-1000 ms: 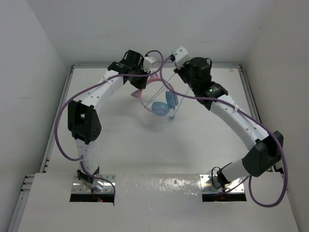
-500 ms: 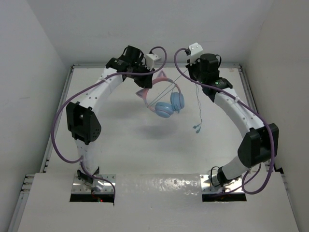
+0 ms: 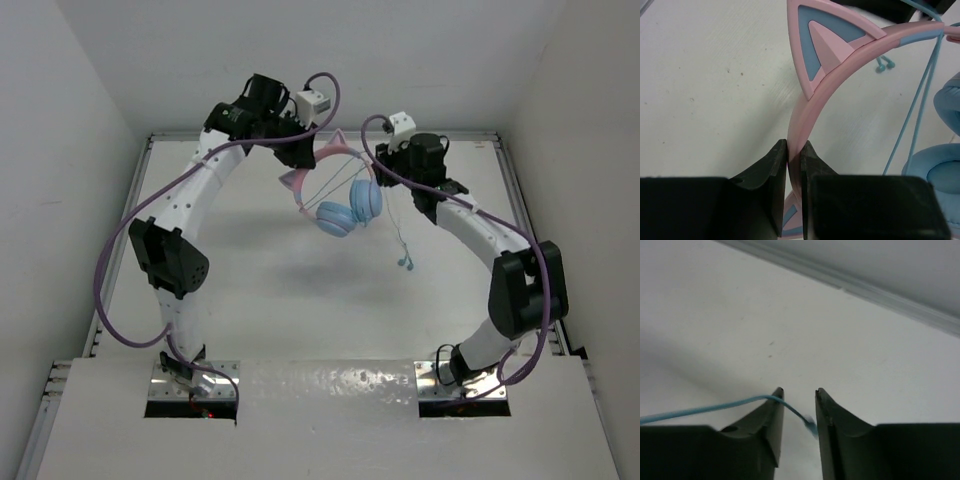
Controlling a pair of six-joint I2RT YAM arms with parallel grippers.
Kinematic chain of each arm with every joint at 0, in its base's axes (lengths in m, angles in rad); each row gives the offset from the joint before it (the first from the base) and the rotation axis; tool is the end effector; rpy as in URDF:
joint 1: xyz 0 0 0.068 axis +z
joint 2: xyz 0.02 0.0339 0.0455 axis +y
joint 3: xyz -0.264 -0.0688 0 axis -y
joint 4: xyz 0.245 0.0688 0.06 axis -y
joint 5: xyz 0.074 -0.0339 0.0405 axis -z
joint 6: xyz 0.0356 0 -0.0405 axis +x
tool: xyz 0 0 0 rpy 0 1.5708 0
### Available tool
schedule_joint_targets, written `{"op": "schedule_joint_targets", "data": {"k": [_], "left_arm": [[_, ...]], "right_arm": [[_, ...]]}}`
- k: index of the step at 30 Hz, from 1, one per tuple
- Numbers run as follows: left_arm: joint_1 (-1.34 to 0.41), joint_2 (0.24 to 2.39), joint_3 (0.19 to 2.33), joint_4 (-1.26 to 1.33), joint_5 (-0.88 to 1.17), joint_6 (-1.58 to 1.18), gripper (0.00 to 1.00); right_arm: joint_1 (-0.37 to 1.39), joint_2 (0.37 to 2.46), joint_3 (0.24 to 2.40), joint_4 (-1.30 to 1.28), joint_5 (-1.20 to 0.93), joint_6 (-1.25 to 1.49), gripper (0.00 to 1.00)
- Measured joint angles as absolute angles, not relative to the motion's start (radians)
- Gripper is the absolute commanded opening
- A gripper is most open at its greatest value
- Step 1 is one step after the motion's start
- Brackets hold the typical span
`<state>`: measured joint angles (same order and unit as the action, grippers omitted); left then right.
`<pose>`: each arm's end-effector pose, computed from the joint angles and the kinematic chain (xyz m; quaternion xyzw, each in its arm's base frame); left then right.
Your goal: Wrap the headphones
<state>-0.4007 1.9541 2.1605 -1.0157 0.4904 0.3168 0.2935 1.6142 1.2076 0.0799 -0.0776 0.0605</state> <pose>0.3792 -0.1789 0.3910 0.4007 0.8116 -0.2403 0.3507 0.3667 0.1137 0.3003 -0.1168 0.8039 0.1336 0.5676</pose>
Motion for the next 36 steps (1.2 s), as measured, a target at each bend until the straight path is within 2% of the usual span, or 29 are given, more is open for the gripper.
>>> {"op": "schedule_joint_targets", "data": {"k": [4, 8, 14, 19, 23, 24, 25, 26, 34, 36], "left_arm": [[-0.397, 1.954, 2.216, -1.049, 0.516, 0.301, 0.00], [-0.393, 1.954, 2.279, -1.074, 0.549, 0.294, 0.00], [-0.371, 1.954, 2.364, -1.106, 0.561, 0.296, 0.00], [-0.358, 1.954, 2.373, -1.105, 0.574, 0.297, 0.00], [-0.358, 1.954, 2.373, -1.106, 0.583, 0.299, 0.00], [-0.358, 1.954, 2.374, -1.106, 0.585, 0.299, 0.00], [-0.358, 1.954, 2.378, -1.107, 0.587, 0.299, 0.00], [-0.358, 1.955, 2.383, -1.107, 0.590, 0.301, 0.00], [-0.358, 1.955, 2.417, -1.102, 0.628, 0.297, 0.00], [-0.358, 1.955, 2.417, -1.103, 0.631, 0.298, 0.00]], "right_arm": [[0.308, 1.637, 1.034, 0.222, -0.188, 0.157, 0.42], [0.374, 1.710, 0.904, 0.393, -0.207, 0.239, 0.51], [0.455, 1.826, 0.891, 0.582, -0.213, 0.321, 0.54], [0.447, 1.816, 0.876, 0.586, -0.157, 0.323, 0.58], [0.398, 1.774, 0.874, 0.471, -0.087, 0.306, 0.63], [0.381, 1.765, 0.876, 0.447, -0.076, 0.302, 0.66], [0.357, 1.750, 0.876, 0.421, -0.067, 0.302, 0.78], [0.331, 1.735, 0.876, 0.396, -0.056, 0.306, 0.98], [0.178, 1.616, 0.874, 0.297, 0.065, 0.294, 0.98], [0.170, 1.616, 0.893, 0.267, 0.088, 0.274, 0.79]]}}
